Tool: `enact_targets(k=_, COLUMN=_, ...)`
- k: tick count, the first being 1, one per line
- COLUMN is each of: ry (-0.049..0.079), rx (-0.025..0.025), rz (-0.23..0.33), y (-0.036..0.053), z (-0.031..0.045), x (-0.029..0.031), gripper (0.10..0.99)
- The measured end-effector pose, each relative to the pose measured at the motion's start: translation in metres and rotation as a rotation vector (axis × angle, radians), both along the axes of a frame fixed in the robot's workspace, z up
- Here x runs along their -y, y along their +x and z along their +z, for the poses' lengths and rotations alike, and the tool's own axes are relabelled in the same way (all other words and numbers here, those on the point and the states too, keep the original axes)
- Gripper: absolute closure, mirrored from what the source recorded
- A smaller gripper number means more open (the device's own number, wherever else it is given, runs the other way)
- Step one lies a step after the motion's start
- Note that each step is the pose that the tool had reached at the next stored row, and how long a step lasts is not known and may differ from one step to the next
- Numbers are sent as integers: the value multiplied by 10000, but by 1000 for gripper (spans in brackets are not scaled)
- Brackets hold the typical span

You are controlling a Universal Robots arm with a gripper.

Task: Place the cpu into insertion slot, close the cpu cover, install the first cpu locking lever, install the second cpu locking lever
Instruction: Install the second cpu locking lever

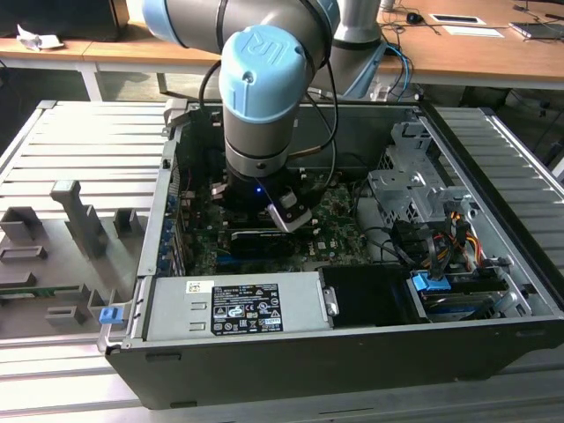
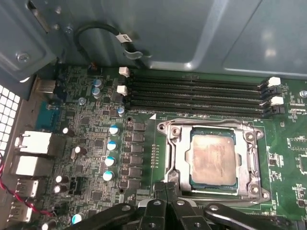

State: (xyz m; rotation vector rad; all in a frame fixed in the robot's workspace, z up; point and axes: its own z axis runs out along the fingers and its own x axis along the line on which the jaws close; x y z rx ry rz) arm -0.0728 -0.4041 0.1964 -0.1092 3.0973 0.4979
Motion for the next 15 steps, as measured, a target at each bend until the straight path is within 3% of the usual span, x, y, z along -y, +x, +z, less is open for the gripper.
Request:
enact_targets(k=2, ry=95, rx=2, rz=0, y=0, z=-16, x=-2, gripper=980)
enact_targets(k=8, ry=129, rx=-2, rz=1, y=-13, z=-21, x=1, gripper=980)
enact_targets(k=15, ry=131, rx=-1, rz=0, y=-13, z=238, x=0, gripper=980)
